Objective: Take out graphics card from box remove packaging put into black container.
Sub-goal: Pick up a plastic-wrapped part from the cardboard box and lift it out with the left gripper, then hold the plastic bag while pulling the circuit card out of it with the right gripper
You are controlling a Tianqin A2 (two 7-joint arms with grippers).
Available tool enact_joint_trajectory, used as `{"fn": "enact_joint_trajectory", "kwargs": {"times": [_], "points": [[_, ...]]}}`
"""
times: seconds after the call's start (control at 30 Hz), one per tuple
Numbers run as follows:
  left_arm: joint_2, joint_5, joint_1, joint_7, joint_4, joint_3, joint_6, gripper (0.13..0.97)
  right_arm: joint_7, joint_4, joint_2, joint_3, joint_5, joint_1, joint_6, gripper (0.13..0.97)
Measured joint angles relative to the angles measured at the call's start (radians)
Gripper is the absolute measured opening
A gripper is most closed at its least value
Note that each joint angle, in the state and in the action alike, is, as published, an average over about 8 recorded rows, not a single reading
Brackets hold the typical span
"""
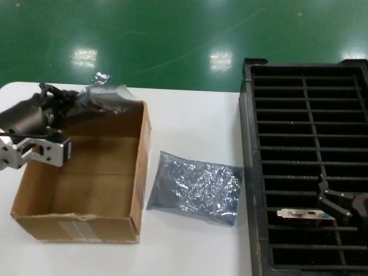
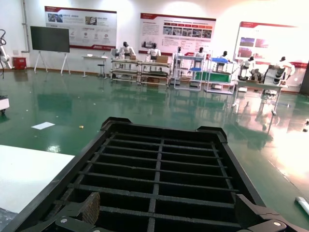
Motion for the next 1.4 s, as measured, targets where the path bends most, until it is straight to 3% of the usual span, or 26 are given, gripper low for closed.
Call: {"fn": "enact_joint_trajectory", "kwargs": {"times": [0.17,0.33,0.5,0.67,0.83,1.4], "points": [[-0.031,0.056,0.099,-0.077,-0.164,-0.093,0.012,0.139,0.0,0.0,0.0,0.0,0.0,0.0,0.0,0.966],[-0.057,0.064,0.21,-0.121,-0.306,-0.159,0.019,0.139,0.0,0.0,0.0,0.0,0.0,0.0,0.0,0.966],[-0.08,0.037,0.319,-0.136,-0.417,-0.19,0.016,0.139,0.0,0.0,0.0,0.0,0.0,0.0,0.0,0.966],[-0.1,-0.007,0.401,-0.128,-0.49,-0.194,0.008,0.139,0.0,0.0,0.0,0.0,0.0,0.0,0.0,0.966],[-0.11,-0.03,0.433,-0.115,-0.514,-0.19,-0.002,0.139,0.0,0.0,0.0,0.0,0.0,0.0,0.0,0.966],[-0.111,-0.032,0.436,-0.113,-0.516,-0.189,-0.003,0.139,0.063,0.05,0.018,-0.042,0.054,0.036,-0.04,0.965]]}}
